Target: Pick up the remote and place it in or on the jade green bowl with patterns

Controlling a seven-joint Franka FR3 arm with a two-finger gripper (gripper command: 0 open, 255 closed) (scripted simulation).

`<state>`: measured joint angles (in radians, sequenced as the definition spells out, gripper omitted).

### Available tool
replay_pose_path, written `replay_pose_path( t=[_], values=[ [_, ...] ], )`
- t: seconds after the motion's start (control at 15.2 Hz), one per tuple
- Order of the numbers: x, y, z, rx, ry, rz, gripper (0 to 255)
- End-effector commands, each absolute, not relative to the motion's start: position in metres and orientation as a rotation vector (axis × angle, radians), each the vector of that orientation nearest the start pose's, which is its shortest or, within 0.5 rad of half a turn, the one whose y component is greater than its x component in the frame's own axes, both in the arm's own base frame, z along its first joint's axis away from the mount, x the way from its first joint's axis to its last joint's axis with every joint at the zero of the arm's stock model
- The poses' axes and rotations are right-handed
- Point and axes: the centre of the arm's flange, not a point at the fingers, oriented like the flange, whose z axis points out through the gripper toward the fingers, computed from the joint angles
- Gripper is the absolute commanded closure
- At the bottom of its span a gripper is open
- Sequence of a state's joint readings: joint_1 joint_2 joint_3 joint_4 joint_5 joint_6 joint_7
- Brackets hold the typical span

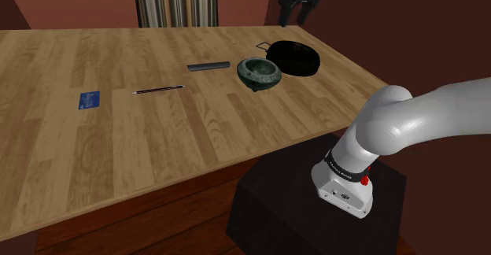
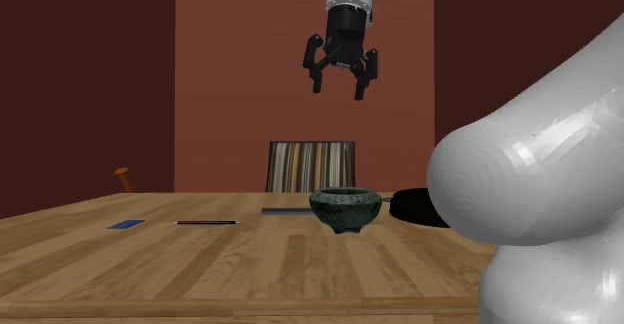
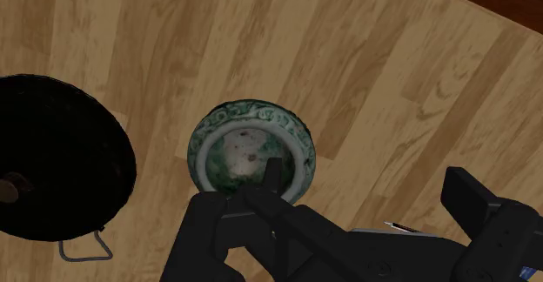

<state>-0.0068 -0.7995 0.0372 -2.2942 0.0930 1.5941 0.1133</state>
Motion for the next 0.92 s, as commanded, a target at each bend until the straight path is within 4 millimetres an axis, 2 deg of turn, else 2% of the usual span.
replay_pose_path(
  t=[0.0, 0.46, 0.86],
  values=[
    [0.305, 0.023, 0.626, -3.062, 0.138, -0.145, 0],
    [0.374, -0.023, 0.576, -3.059, -0.221, -0.101, 0],
    [0.440, -0.049, 0.532, -3.023, -0.527, -0.062, 0]
  ],
)
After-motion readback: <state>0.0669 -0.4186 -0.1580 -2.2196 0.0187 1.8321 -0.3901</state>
